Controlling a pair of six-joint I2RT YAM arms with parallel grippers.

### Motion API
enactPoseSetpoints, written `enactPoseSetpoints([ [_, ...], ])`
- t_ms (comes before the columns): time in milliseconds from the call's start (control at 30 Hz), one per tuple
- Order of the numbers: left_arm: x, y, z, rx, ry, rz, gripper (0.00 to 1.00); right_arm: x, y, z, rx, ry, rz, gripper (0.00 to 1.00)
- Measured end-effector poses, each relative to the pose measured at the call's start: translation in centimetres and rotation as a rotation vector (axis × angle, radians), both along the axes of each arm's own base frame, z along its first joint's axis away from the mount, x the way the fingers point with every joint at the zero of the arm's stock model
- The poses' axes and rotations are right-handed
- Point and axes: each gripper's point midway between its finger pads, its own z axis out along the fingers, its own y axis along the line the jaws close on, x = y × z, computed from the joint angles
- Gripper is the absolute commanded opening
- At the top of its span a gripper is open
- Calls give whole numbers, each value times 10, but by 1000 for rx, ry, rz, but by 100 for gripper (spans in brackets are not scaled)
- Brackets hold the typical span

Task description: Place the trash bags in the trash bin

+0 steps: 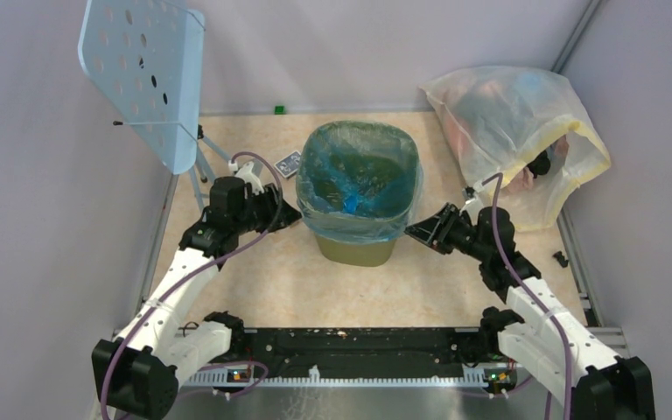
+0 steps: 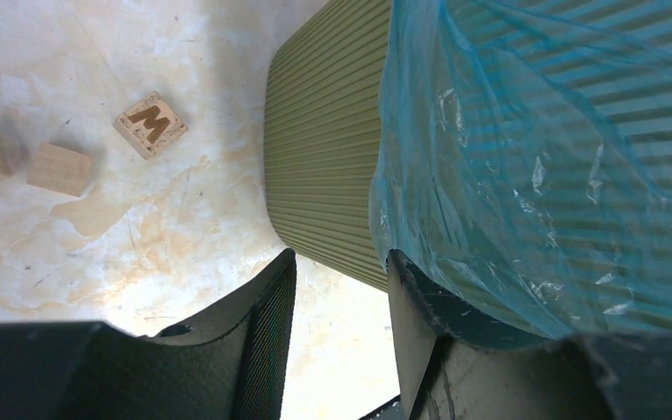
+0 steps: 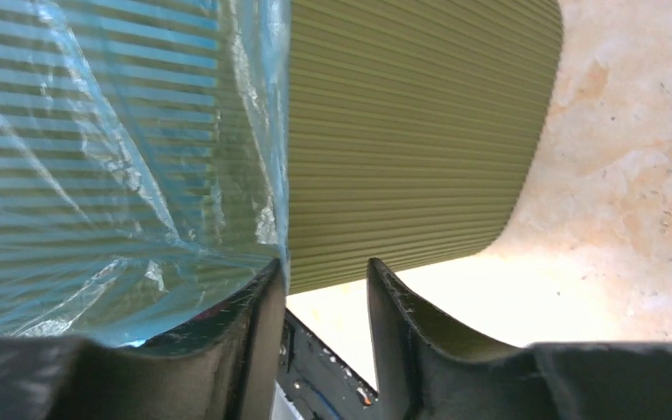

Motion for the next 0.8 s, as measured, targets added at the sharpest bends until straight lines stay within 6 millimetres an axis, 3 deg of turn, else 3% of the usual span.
enactPoseSetpoints([
  [133, 2, 3, -1, 13, -4, 13, 50, -1, -6, -10, -54, 8, -17, 60],
  [267, 3, 5, -2, 26, -5, 26, 52, 1, -16, -7, -119, -5, -49, 62],
  [433, 7, 16, 1, 76, -8, 68, 49, 11, -34, 27, -201, -103, -140, 60],
  [600, 20, 33, 28, 136, -64, 149, 50, 24, -55, 68, -268, -208, -250, 59],
  [800, 29, 28, 44, 103, -118, 150, 50, 45, -54, 86, -307, -231, -261, 48],
])
